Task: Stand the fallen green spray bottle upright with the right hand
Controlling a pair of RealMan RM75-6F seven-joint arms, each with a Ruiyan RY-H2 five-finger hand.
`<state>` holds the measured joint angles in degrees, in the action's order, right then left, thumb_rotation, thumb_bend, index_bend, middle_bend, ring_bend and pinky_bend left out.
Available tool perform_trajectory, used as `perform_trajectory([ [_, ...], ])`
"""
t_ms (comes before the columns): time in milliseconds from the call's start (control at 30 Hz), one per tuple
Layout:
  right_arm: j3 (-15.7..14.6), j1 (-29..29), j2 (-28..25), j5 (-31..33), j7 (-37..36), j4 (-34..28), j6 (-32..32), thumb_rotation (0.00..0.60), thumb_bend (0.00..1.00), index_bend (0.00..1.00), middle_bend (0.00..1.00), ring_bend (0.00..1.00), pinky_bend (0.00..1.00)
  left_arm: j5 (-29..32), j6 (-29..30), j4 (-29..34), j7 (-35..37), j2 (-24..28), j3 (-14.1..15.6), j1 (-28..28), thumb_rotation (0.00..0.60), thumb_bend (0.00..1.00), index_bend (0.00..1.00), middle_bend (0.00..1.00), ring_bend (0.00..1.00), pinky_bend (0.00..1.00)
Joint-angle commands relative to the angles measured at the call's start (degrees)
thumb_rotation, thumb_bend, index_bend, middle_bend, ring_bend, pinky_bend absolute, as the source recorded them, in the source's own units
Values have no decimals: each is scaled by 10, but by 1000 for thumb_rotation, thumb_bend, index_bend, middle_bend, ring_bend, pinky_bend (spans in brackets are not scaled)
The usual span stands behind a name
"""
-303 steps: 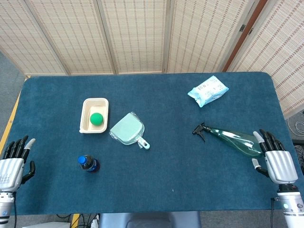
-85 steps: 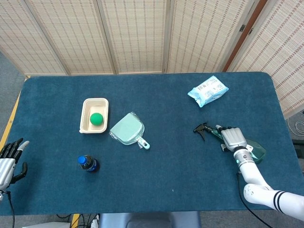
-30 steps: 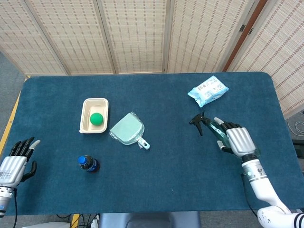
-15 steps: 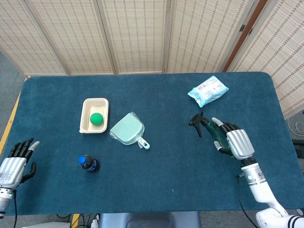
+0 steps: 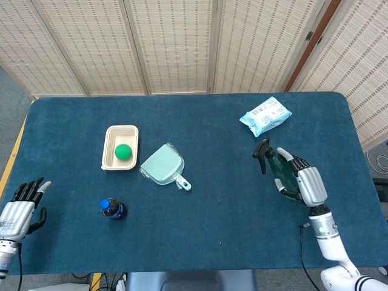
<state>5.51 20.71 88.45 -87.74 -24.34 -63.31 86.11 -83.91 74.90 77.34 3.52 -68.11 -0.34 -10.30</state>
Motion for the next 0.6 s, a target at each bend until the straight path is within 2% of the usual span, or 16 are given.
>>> perform_trajectory([
  [33, 3, -7, 11, -9, -22, 13, 17, 600, 357, 153, 324, 275, 408, 2, -2, 2, -2, 0, -1, 0, 600, 612, 63, 0, 0, 0],
  [333, 11, -17, 64, -34, -116, 79, 83, 600, 357, 166, 336, 287, 408, 6, -14, 1, -10, -3, 1, -4, 600, 613, 63, 0, 0, 0],
  [600, 12, -16, 138, -32, -205, 195, 93, 600, 357, 166, 336, 287, 408, 12, -16, 0, -11, -1, 3, 0, 600, 613, 63, 0, 0, 0],
])
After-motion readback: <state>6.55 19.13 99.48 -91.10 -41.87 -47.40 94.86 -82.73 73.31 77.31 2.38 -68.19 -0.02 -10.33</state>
